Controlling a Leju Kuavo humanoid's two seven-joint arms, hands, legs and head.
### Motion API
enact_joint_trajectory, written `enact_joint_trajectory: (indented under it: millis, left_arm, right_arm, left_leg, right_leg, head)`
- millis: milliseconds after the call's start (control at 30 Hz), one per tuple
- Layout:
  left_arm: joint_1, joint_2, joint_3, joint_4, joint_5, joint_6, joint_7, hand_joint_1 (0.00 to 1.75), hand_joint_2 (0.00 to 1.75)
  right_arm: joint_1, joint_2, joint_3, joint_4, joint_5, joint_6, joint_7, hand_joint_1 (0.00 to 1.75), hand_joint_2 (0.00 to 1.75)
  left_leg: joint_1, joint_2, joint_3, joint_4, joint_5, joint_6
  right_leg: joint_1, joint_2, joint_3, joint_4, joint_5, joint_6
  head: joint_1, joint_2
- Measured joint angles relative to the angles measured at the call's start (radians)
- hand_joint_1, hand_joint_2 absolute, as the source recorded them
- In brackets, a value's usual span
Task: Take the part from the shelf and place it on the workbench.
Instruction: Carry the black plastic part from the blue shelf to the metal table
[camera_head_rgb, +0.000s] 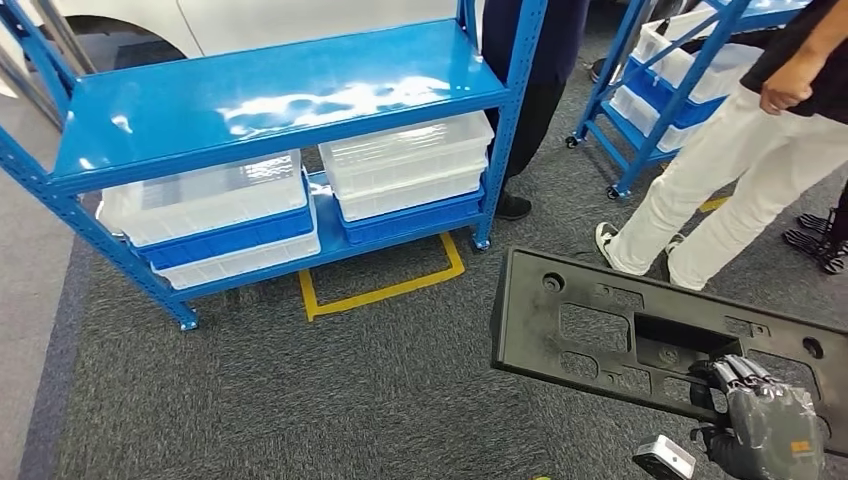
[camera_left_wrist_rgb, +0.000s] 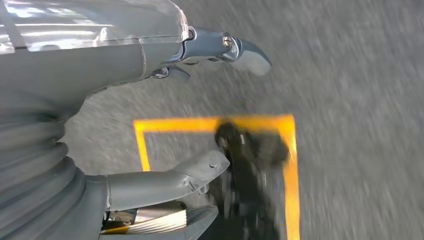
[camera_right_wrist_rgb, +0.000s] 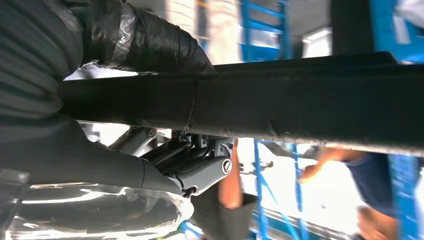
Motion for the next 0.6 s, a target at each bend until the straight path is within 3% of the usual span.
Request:
enact_joint_trajectory:
  millis: [33, 100, 167, 267, 333, 400, 467, 500, 533, 600]
  left_arm:
    - [-0.003, 0.003, 0.008, 0.0, 0.007, 0.032, 0.032, 0.0, 1.75]
    - [-0.008, 0.009, 0.025, 0.0, 0.014, 0.097, 0.103, 0.0, 1.75]
    - [-0.012, 0.019, 0.042, -0.001, 0.016, 0.144, 0.169, 0.0, 1.75]
    - [-0.015, 0.028, 0.062, -0.001, 0.027, 0.14, 0.187, 0.0, 1.75]
    - [-0.017, 0.029, 0.073, -0.001, 0.033, 0.121, 0.175, 0.0, 1.75]
    - [-0.016, 0.03, 0.077, -0.001, 0.029, 0.102, 0.162, 0.0, 1.75]
    - [-0.012, 0.033, 0.079, -0.001, 0.023, 0.085, 0.154, 0.0, 1.75]
    - [-0.012, 0.036, 0.08, -0.001, 0.022, 0.079, 0.151, 0.0, 1.75]
    - [-0.013, 0.038, 0.081, -0.001, 0.023, 0.074, 0.149, 0.0, 1.75]
    - [-0.017, 0.044, 0.085, -0.001, 0.025, 0.068, 0.145, 0.0, 1.75]
  right_arm:
    - [0.005, 0.003, -0.001, -0.001, 0.005, 0.0, 0.005, 1.75, 1.75]
    - [0.01, 0.01, -0.003, -0.005, 0.017, 0.0, 0.015, 1.75, 1.75]
    - [0.013, 0.016, -0.005, -0.012, 0.026, 0.0, 0.023, 1.75, 1.75]
    - [0.015, 0.026, -0.007, -0.017, 0.029, 0.001, 0.029, 1.75, 1.75]
    - [0.01, 0.032, -0.008, -0.018, 0.031, 0.003, 0.027, 1.75, 1.75]
    - [-0.008, 0.042, -0.006, -0.016, 0.042, 0.008, 0.02, 1.75, 1.75]
    - [-0.043, 0.059, 0.009, -0.006, 0.064, 0.025, 0.013, 1.75, 1.75]
    - [-0.067, 0.07, 0.023, 0.004, 0.077, 0.035, 0.012, 1.75, 1.75]
    - [-0.09, 0.081, 0.041, 0.014, 0.089, 0.044, 0.012, 1.75, 1.75]
    - [-0.135, 0.102, 0.078, 0.034, 0.106, 0.057, 0.019, 1.75, 1.75]
  left_leg:
    - [0.001, 0.012, 0.001, 0.002, -0.003, -0.003]
    - [0.0, 0.035, 0.004, 0.008, -0.013, -0.014]
    - [-0.004, 0.054, 0.007, 0.014, -0.023, -0.028]
    - [-0.005, 0.075, 0.017, 0.015, -0.032, -0.045]
    - [-0.001, 0.039, 0.007, 0.053, -0.065, -0.053]
    - [0.002, -0.015, -0.043, 0.167, -0.13, -0.055]
    - [0.002, -0.033, -0.102, 0.289, -0.174, -0.053]
    - [0.002, -0.036, -0.114, 0.308, -0.167, -0.052]
    - [0.002, -0.039, -0.107, 0.287, -0.14, -0.049]
    - [0.002, -0.068, -0.059, 0.163, -0.063, -0.042]
  right_leg:
    - [-0.004, -0.007, 0.018, -0.033, 0.026, 0.004]
    - [-0.006, -0.04, 0.088, -0.161, 0.083, 0.007]
    - [0.001, -0.063, 0.13, -0.242, 0.103, -0.006]
    - [0.004, -0.037, 0.129, -0.25, 0.102, -0.029]
    - [0.001, -0.017, 0.128, -0.255, 0.107, -0.043]
    - [0.002, 0.001, 0.126, -0.257, 0.11, -0.055]
    - [0.006, 0.026, 0.123, -0.256, 0.112, -0.06]
    - [0.008, 0.042, 0.122, -0.254, 0.113, -0.062]
    - [0.009, 0.057, 0.121, -0.253, 0.113, -0.062]
    - [0.009, 0.083, 0.12, -0.247, 0.114, -0.061]
  head:
    - [0.0, 0.0]
    - [0.0, 0.0]
    - [0.0, 0.0]
    - [-0.001, 0.0]
    - [-0.001, 0.0]
    - [-0.001, 0.0]
    - [-0.002, 0.0]
    - [-0.002, 0.0]
    - [-0.002, 0.0]
    - [-0.001, 0.0]
